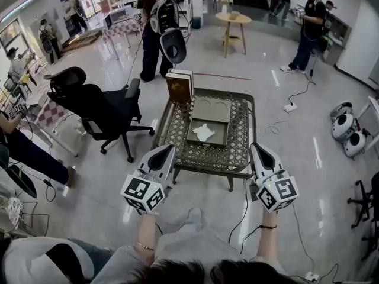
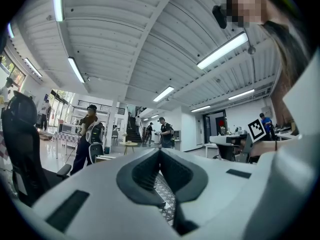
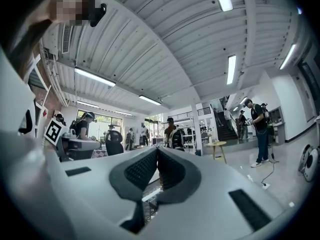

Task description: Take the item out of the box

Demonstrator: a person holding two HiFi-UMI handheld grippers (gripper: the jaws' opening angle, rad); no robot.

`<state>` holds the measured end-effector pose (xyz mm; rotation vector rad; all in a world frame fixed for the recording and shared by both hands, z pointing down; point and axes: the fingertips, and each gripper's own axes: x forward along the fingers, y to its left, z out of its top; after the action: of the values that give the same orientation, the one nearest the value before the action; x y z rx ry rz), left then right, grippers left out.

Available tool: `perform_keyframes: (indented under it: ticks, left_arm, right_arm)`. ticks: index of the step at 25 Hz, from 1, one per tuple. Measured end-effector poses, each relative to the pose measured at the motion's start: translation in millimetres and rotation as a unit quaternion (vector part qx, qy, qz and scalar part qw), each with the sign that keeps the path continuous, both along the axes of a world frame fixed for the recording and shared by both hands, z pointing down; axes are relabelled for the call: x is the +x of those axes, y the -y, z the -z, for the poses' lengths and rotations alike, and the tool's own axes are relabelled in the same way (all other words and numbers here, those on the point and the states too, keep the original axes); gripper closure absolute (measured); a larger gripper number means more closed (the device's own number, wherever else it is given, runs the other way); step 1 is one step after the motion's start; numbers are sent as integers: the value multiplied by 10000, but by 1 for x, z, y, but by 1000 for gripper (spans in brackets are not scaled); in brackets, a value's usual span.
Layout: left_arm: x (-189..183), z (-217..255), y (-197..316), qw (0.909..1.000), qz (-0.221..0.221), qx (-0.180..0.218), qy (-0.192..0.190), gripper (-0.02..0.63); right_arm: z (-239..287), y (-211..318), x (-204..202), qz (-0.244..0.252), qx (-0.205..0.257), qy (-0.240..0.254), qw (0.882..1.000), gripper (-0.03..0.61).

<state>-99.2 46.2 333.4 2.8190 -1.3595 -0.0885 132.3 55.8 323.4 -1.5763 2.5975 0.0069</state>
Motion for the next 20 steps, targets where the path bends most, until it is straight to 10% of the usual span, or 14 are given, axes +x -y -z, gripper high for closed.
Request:
perform_keyframes:
  ticks: [20]
  left_arm:
    - [-5, -11, 92, 9981, -592, -104, -111, 597]
  right_arm:
    - [-10, 80, -33, -274, -104, -30, 9996, 557]
